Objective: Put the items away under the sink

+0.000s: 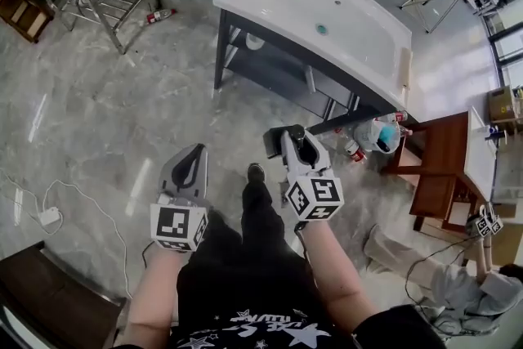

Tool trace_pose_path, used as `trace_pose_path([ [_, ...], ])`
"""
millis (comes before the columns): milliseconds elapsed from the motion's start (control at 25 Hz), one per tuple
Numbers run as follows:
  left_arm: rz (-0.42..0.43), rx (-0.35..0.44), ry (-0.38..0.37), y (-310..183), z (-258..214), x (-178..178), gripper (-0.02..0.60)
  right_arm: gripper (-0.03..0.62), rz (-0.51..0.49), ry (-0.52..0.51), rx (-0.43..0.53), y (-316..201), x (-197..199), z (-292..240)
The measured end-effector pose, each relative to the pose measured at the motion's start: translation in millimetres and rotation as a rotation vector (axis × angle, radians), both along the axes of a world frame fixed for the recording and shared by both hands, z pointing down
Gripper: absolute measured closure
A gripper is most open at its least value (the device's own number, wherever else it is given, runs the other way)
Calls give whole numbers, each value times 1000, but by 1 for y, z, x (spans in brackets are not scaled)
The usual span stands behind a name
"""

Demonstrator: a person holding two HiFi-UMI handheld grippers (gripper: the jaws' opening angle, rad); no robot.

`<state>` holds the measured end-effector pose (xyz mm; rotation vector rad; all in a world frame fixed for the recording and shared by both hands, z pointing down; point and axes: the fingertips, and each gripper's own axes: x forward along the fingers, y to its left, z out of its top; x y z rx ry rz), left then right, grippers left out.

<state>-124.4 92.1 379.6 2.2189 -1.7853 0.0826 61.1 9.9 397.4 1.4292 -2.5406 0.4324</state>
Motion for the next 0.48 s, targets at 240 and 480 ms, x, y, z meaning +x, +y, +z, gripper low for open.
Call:
trace_pose_path([
  [240,-9,15,-17,-25,35,2,572,497,2,8,26,-30,-6,44],
  [480,-6,-8,-8,-67,95,11,572,497,17,0,-3,-68,-21,104],
])
